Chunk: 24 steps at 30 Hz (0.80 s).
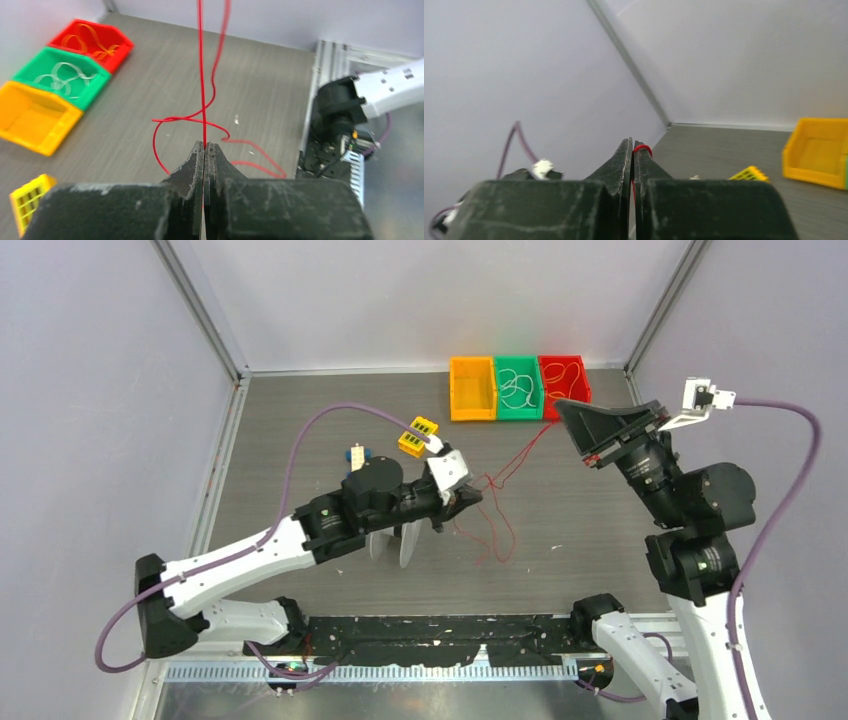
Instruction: Wrap the cables
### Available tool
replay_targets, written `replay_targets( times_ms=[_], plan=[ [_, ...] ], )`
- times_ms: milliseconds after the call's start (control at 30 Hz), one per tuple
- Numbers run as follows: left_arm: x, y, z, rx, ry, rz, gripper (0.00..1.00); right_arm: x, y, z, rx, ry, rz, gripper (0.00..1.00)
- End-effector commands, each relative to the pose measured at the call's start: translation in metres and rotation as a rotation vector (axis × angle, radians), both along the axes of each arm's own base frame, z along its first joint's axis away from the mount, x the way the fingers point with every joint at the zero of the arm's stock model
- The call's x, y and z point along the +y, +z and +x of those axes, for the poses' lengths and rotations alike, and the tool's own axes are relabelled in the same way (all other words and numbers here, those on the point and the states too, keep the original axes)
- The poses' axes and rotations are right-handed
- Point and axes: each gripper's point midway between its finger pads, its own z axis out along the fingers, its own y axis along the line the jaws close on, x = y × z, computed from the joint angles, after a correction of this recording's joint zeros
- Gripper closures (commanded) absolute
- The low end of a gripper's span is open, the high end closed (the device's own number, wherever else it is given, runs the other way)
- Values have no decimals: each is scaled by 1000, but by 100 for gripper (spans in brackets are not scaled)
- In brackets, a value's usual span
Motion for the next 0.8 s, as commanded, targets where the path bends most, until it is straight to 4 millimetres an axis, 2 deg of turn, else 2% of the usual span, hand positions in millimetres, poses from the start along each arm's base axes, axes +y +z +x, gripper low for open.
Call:
replay_targets(
  times_ms=[0, 100, 200, 267, 300, 333, 433, 500, 533, 633, 667, 733, 767],
  plan=[
    [47, 11, 25, -46, 218, 29, 100, -56, -5, 23, -44, -390, -240, 94],
    [59, 19, 26, -31, 251, 32, 100, -50, -15, 26, -85, -368, -342, 95],
    [65, 31, 23, 37, 253, 27, 100, -45, -46, 44, -77, -347, -501, 95],
    [69, 48, 16, 86, 226, 0, 100, -64, -69, 64, 12, -452, -580, 95],
    [71, 55, 12, 108, 213, -9, 100, -82, -80, 75, 68, -552, -610, 95],
    [74, 59, 10, 124, 209, -13, 100, -96, -82, 80, 84, -631, -646, 95],
    [80, 70, 6, 152, 208, -10, 100, -110, -80, 90, 72, -715, -701, 95],
    [75, 75, -2, 178, 158, -12, 100, -102, -76, 92, 50, -678, -700, 95],
    [72, 78, -5, 183, 133, -15, 100, -91, -77, 92, 30, -616, -697, 95],
    [68, 81, -3, 206, 139, -14, 100, -81, -91, 94, 71, -572, -624, 93],
    [67, 84, 0, 218, 151, -26, 100, -83, -101, 97, 93, -582, -611, 82],
    [64, 92, 3, 266, 170, -70, 100, -74, -114, 97, 138, -524, -606, 69],
    [62, 96, 4, 288, 176, -92, 100, -62, -119, 93, 150, -450, -605, 67]
  ],
)
